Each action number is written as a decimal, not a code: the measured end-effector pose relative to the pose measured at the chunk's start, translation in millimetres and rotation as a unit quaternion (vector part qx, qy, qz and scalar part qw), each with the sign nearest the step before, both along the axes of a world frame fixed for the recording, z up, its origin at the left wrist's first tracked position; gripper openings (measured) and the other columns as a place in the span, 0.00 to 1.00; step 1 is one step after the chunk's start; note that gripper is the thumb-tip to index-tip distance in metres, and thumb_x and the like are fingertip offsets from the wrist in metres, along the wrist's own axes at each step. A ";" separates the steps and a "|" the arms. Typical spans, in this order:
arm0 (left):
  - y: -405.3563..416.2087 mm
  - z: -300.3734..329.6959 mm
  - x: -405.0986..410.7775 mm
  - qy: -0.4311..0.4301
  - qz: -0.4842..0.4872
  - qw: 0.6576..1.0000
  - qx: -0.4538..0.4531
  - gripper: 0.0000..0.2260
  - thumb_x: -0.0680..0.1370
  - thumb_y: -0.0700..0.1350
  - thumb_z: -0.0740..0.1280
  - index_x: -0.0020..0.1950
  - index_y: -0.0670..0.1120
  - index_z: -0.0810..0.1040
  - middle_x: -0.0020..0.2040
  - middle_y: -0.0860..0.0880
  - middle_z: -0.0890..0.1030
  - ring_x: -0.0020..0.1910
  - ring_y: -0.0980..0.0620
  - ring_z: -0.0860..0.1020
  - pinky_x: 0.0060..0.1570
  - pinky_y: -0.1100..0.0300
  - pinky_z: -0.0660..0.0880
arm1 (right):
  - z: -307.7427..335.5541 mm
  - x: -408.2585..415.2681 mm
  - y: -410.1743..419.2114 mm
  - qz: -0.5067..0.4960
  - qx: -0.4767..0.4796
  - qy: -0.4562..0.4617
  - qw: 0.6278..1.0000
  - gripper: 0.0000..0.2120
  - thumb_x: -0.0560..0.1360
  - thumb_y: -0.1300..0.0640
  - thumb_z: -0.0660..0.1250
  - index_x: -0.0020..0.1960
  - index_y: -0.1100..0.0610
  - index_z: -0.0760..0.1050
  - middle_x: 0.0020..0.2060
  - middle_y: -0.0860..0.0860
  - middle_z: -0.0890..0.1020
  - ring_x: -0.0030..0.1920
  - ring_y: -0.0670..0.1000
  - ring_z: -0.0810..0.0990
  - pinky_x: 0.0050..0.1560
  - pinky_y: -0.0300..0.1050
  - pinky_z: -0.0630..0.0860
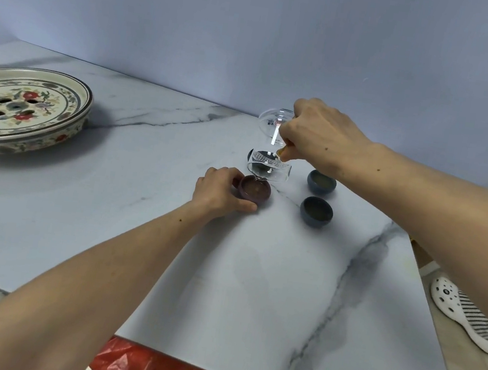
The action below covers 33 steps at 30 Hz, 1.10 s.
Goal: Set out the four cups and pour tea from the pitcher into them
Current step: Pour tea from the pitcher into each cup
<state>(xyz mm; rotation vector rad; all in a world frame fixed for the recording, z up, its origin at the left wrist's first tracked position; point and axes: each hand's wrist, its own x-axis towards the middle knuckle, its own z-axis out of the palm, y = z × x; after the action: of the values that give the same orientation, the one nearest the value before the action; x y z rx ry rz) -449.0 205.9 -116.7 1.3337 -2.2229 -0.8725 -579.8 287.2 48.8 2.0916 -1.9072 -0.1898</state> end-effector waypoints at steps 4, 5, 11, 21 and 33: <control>-0.4 0.2 -0.3 -0.003 -0.002 1.000 0.000 0.28 0.62 0.57 0.78 0.59 0.51 0.78 0.56 0.53 0.81 0.63 0.48 0.70 0.62 0.49 0.70 | -0.7 -0.3 0.1 0.004 0.002 0.000 1.000 0.17 0.75 0.50 0.68 0.52 0.64 0.76 0.44 0.55 0.65 0.45 0.55 0.63 0.40 0.47 0.64; -0.4 0.1 -0.6 -0.004 -0.003 1.000 -0.002 0.28 0.62 0.57 0.78 0.59 0.51 0.78 0.56 0.53 0.81 0.63 0.48 0.71 0.62 0.48 0.70 | -0.6 -0.4 0.2 0.006 0.002 0.001 1.000 0.17 0.75 0.50 0.68 0.52 0.64 0.76 0.44 0.55 0.65 0.44 0.55 0.63 0.40 0.47 0.63; -1.4 -0.9 -0.4 -0.005 -0.001 1.000 -0.003 0.28 0.62 0.58 0.78 0.59 0.52 0.78 0.56 0.53 0.81 0.63 0.48 0.71 0.61 0.49 0.70 | -0.3 -2.4 -0.3 0.009 0.000 -0.001 1.000 0.17 0.75 0.50 0.68 0.51 0.64 0.76 0.43 0.55 0.65 0.44 0.55 0.63 0.39 0.47 0.63; -1.7 0.8 -0.3 -0.012 -0.004 1.000 -0.004 0.28 0.62 0.58 0.78 0.59 0.52 0.78 0.56 0.53 0.81 0.62 0.49 0.71 0.61 0.49 0.71 | -10.5 -32.6 -2.9 -0.072 0.017 -0.135 0.988 0.16 0.73 0.45 0.69 0.41 0.59 0.76 0.40 0.57 0.74 0.44 0.62 0.75 0.40 0.47 0.69; -4.8 4.1 2.0 -0.022 -0.023 0.999 0.012 0.31 0.63 0.58 0.79 0.62 0.49 0.77 0.58 0.51 0.80 0.61 0.49 0.74 0.61 0.49 0.72 | -17.5 -65.5 2.3 -0.164 0.008 -0.294 0.942 0.19 0.71 0.41 0.69 0.44 0.58 0.81 0.41 0.56 0.80 0.45 0.57 0.74 0.40 0.45 0.68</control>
<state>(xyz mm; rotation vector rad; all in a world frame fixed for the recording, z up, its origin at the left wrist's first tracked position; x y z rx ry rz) -447.0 201.0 -112.6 1.3280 -2.2923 -0.8963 -645.3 289.5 31.3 1.9652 -2.5954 0.3999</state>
